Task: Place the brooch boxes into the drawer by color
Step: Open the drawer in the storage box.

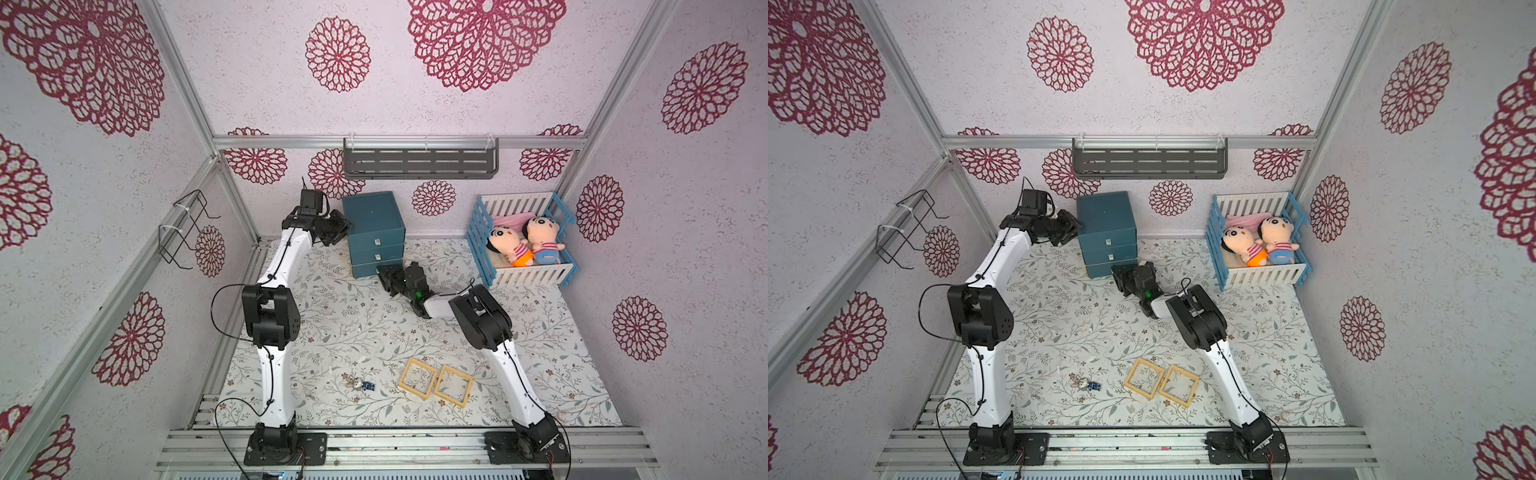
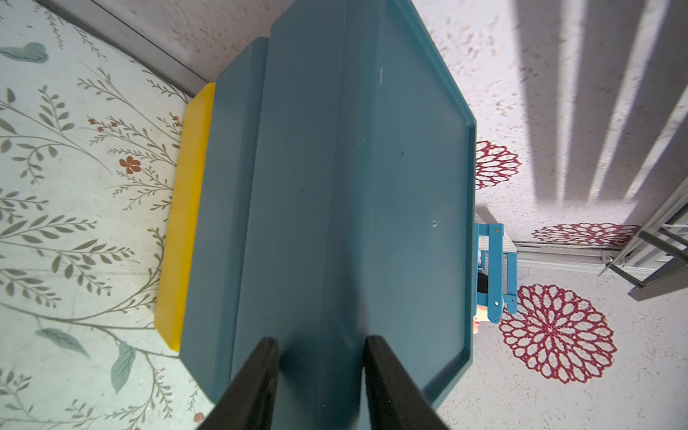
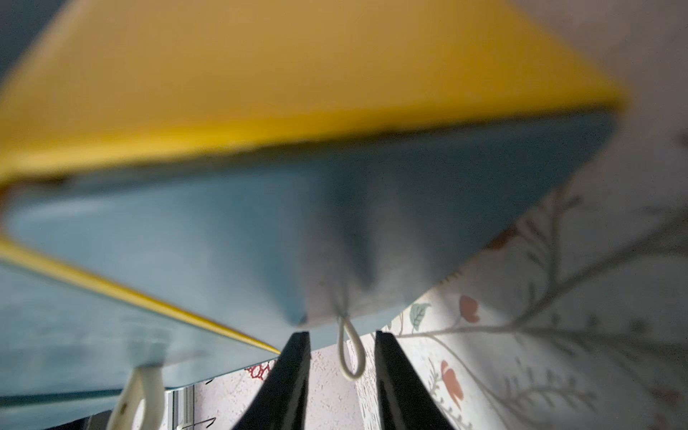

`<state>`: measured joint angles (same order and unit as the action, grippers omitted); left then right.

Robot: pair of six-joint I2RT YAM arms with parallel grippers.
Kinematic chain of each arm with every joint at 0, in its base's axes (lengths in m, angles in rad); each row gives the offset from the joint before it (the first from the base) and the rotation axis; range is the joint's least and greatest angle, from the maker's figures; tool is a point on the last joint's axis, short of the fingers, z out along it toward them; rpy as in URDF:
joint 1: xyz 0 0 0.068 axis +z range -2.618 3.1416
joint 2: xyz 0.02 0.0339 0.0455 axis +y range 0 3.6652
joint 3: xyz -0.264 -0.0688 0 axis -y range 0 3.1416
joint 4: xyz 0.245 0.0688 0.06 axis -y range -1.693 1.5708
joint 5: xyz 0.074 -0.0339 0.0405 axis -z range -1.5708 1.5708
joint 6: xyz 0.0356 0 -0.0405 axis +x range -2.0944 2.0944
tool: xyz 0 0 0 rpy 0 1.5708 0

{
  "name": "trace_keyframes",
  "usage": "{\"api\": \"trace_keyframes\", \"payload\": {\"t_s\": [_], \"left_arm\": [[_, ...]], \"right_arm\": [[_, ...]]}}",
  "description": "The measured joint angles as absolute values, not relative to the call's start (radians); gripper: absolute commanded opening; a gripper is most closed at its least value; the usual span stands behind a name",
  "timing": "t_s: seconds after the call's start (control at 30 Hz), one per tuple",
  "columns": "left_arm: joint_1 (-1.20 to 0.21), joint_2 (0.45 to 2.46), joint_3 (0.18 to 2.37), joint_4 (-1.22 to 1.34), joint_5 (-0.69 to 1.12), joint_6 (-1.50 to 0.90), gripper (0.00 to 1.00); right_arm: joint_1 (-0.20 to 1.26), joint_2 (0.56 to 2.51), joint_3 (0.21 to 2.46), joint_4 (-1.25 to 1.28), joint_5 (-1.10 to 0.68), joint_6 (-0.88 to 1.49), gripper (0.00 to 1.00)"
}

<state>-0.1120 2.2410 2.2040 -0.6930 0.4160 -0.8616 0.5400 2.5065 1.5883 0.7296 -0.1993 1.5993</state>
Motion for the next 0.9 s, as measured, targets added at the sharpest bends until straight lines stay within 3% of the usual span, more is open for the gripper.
{"api": "trace_keyframes", "payload": {"t_s": [0.1,0.3,0.9], "left_arm": [[-0.112,2.241,2.204,-0.693,0.416,-0.862,0.43],[-0.112,2.243,2.207,-0.692,0.417,-0.862,0.43],[-0.112,2.246,2.21,-0.691,0.418,-0.865,0.42]], "right_arm": [[0.54,2.518,1.61,0.72,-0.2,1.6,0.24],[0.543,2.532,1.633,0.709,-0.199,1.604,0.0],[0.555,2.501,1.542,0.783,-0.179,1.609,0.0]]}}
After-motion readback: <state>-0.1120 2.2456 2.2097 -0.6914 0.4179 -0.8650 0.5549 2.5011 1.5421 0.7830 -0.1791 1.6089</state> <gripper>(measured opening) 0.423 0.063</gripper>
